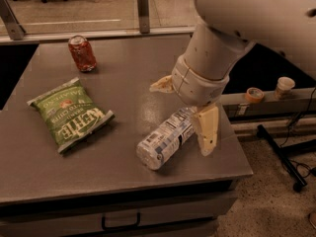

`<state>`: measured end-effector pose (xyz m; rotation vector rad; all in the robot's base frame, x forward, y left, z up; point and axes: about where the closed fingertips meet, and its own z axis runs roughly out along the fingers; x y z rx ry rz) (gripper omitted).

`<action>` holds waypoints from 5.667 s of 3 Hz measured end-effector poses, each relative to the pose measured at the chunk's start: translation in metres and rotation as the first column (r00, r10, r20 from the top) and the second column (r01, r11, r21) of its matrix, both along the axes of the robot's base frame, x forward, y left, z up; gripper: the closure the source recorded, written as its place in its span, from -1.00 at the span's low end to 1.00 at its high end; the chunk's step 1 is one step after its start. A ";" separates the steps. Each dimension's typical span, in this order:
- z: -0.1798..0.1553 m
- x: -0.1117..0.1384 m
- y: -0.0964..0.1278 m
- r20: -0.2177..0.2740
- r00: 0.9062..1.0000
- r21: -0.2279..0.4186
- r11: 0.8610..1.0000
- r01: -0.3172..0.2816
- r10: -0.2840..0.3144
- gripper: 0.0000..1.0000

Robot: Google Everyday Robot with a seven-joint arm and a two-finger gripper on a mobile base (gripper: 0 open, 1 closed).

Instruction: Move blue plastic bottle near coke can

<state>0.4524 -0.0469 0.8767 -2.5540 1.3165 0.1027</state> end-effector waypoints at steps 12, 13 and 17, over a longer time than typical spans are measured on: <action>0.013 0.246 0.121 0.208 0.973 0.161 0.985 0.069 -0.102 0.63; 0.011 0.251 0.153 0.210 0.976 0.164 0.986 0.022 -0.057 0.16; -0.013 0.252 0.171 0.182 0.983 0.091 0.995 -0.048 0.031 -1.00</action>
Offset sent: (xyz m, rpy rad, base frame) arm 0.0092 0.0247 -0.0450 -0.0466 0.0549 0.1491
